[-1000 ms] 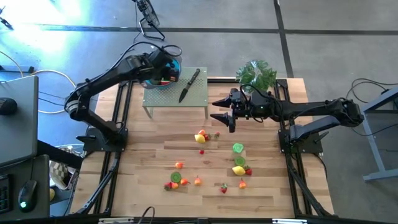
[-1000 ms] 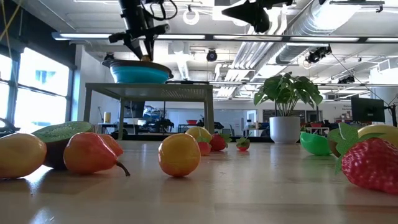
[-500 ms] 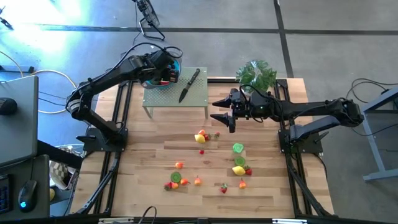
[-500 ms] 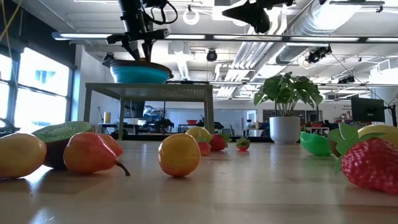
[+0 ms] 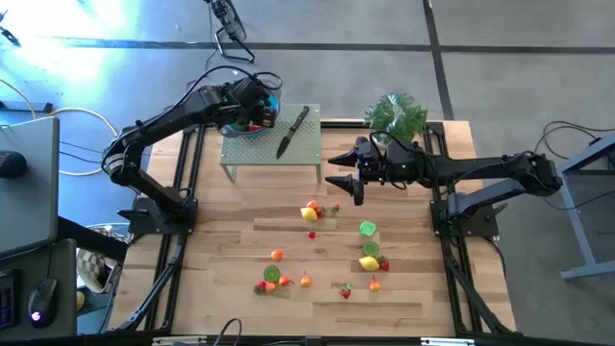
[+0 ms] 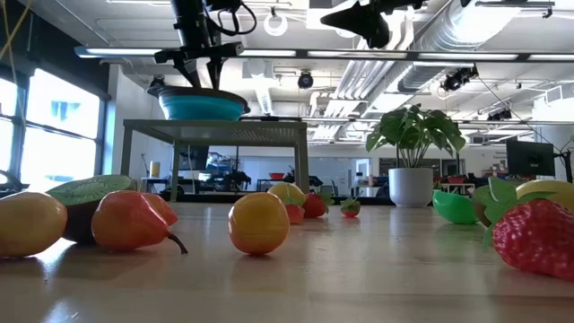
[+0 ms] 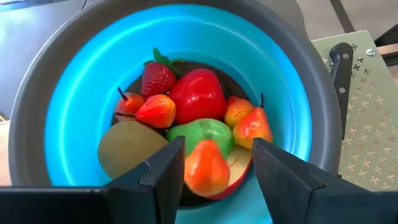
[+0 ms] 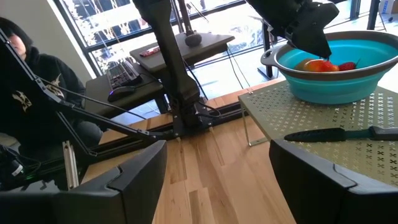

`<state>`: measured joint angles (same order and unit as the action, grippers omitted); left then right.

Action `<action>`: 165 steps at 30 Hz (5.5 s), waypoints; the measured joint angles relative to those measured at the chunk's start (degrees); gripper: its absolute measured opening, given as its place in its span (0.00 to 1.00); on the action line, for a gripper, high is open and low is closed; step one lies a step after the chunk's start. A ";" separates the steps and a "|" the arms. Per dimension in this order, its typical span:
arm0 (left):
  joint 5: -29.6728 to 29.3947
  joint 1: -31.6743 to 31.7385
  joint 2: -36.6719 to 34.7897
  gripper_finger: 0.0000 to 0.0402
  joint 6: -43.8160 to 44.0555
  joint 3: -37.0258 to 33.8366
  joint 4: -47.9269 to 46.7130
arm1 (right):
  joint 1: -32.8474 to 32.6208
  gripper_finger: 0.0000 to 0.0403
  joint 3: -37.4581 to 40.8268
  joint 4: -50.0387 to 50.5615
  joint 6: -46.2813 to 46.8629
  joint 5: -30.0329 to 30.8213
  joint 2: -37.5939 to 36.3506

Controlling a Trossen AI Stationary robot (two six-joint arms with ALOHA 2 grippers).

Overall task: Pick & Place Fruit
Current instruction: Put the orange pear into the strainer bowl on the shelf

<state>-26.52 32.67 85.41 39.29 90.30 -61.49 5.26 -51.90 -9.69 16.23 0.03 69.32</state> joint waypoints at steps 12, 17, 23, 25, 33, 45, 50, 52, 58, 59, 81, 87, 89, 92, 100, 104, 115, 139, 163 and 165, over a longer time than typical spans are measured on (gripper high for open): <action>-0.02 -0.04 0.00 0.41 -0.39 0.02 0.58 | 0.00 0.69 0.00 0.00 0.41 0.00 0.00; 0.80 -0.04 0.00 0.28 -3.18 0.02 0.65 | 0.00 0.69 -0.01 0.00 0.42 0.00 0.00; 3.77 -0.04 0.00 0.11 -5.96 0.02 2.47 | 0.00 0.69 0.00 0.01 0.42 0.00 0.00; 3.91 -0.07 0.00 0.07 -6.74 0.02 3.33 | 0.00 0.69 0.00 0.02 0.42 0.00 0.00; 4.64 -1.90 0.00 0.01 -9.09 0.04 6.97 | -0.01 0.69 0.00 0.02 0.43 0.00 0.00; 15.19 -2.34 0.00 0.01 -9.07 0.04 8.34 | -0.02 0.69 0.00 0.04 0.44 0.00 0.00; 15.14 -2.32 0.00 0.01 -9.07 0.04 9.14 | 0.00 0.69 0.00 0.02 0.44 0.00 0.00; 15.10 -2.32 0.00 0.01 -9.05 0.04 9.14 | 0.03 0.69 0.00 0.02 0.32 0.01 0.00; 15.04 -2.32 0.00 0.01 -9.03 0.04 9.86 | 0.04 0.69 0.00 0.02 0.07 0.02 0.00; 15.02 -2.32 0.00 0.01 -9.09 0.04 10.49 | 0.04 0.69 0.00 0.02 0.04 0.02 0.00; 12.52 -17.21 -0.70 0.01 -31.67 0.04 26.20 | 0.02 0.69 0.00 0.04 0.61 0.02 0.00; 12.69 -18.10 -1.36 0.01 -33.41 -2.04 28.58 | 0.04 0.69 0.00 0.02 0.61 0.02 0.00; 13.20 -18.06 -2.63 0.01 -32.74 -5.20 30.93 | 0.04 0.69 0.00 0.06 0.61 0.02 0.00; 14.68 -18.08 -5.36 0.01 -32.08 -11.25 37.77 | 0.03 0.69 0.00 0.22 0.61 0.02 0.00; 17.72 -18.92 -16.54 0.01 -31.52 -26.86 53.37 | 0.02 0.69 0.00 0.39 0.46 0.02 0.00; 18.09 -20.66 -21.24 0.01 -31.62 -30.79 56.65 | 0.04 0.69 0.00 0.42 0.46 0.02 0.00; 18.29 -25.13 -24.61 0.01 -37.76 -31.41 58.70 | 0.04 0.69 -0.01 -0.05 0.44 0.02 0.00; 15.45 -32.65 -24.44 0.01 -30.79 -31.45 58.42 | -2.78 0.69 0.00 2.46 4.96 -12.44 0.00; 3.37 -43.60 -32.69 0.01 -29.66 -42.32 60.85 | -10.29 0.43 0.00 -0.90 9.31 8.68 0.00; 4.37 -43.58 -34.38 0.01 -28.43 -42.34 56.92 | -10.31 0.40 0.00 -0.97 10.36 8.95 0.00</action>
<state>-22.16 -10.92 51.03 10.86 47.97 -4.58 -5.05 -51.90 -10.66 26.59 8.98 69.32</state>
